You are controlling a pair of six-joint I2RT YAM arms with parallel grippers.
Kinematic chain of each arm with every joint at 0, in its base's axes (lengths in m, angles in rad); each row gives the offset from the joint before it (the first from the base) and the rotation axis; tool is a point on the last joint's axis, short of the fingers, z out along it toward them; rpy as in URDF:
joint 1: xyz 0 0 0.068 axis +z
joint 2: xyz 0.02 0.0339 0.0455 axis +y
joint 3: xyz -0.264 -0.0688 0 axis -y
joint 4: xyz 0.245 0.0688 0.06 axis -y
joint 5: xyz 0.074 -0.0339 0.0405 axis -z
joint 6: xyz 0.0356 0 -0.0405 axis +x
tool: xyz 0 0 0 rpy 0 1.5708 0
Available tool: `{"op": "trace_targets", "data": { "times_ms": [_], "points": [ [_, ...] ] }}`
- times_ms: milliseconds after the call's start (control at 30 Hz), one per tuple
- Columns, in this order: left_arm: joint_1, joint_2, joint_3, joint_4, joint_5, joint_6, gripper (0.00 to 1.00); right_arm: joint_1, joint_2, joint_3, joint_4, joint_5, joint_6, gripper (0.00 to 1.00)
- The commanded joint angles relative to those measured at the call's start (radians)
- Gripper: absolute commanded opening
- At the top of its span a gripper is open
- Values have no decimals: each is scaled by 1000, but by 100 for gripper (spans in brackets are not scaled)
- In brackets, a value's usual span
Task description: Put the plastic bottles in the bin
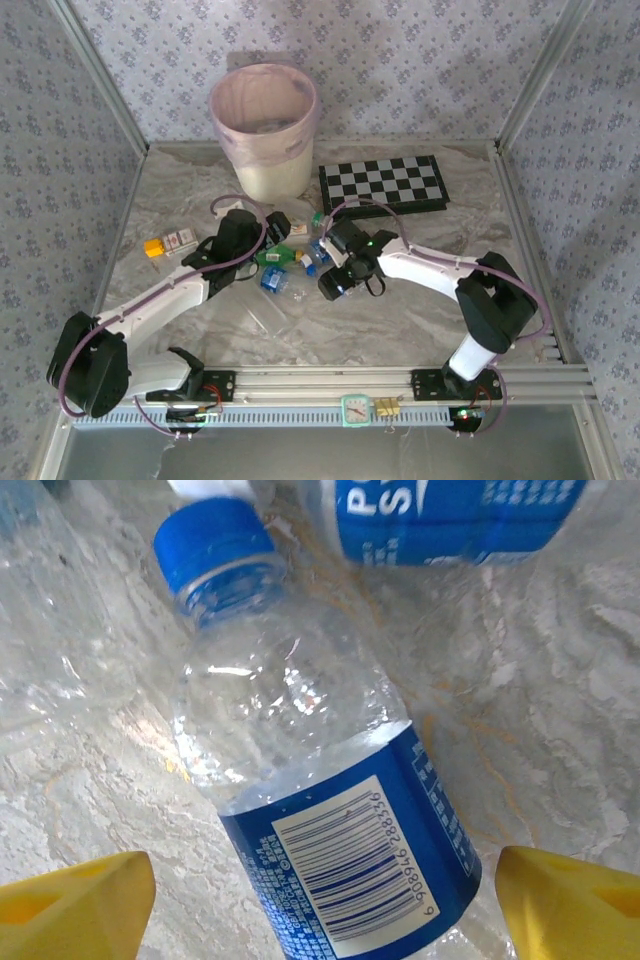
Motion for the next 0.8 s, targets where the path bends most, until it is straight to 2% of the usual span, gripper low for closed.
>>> {"op": "trace_targets", "data": {
  "times_ms": [0,300,500,667,767],
  "points": [
    [-2,3,26,15,-9,6,100,12,20,19,-47,30,-38,87],
    [-3,-13,7,14,-13,-4,100,44,83,28,-67,51,-78,79],
    [-1,-20,3,12,-20,-4,100,58,101,30,-61,59,-85,67],
    [-2,-24,9,17,-11,1,100,68,82,27,-56,52,-99,52],
    [-2,-31,14,20,-1,3,100,69,26,2,-8,18,-115,49]
  ]
}}
